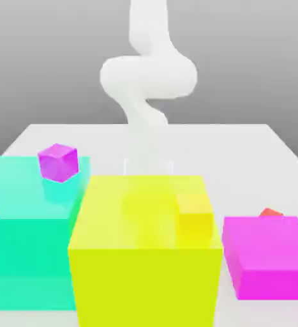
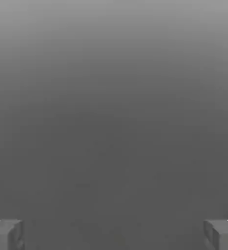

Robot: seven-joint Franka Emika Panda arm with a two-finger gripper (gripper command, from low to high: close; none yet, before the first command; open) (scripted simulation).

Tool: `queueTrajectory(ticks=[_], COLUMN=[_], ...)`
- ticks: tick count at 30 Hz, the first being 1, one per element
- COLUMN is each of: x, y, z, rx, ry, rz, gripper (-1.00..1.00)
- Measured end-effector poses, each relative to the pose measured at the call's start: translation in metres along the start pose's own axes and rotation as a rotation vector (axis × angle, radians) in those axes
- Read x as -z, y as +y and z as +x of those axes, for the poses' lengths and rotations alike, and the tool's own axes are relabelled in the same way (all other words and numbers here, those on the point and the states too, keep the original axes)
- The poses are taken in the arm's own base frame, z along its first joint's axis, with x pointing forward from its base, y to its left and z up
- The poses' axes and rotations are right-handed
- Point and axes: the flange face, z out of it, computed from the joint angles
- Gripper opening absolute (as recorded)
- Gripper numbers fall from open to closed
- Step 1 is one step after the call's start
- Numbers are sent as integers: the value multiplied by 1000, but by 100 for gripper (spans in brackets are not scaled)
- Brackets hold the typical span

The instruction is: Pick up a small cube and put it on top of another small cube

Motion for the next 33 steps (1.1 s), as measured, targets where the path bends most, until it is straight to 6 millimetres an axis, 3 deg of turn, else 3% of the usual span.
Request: queueTrajectory(ticks=[8,17,25,33], x=[-112,-203,-250,-260], y=[-22,-8,36,104], z=[-95,-222,-341,-454], rx=[-152,-303,-425,-529], ry=[-107,-198,-257,-295], rz=[-122,-275,-427,-595], gripper=[0,0,0,0])
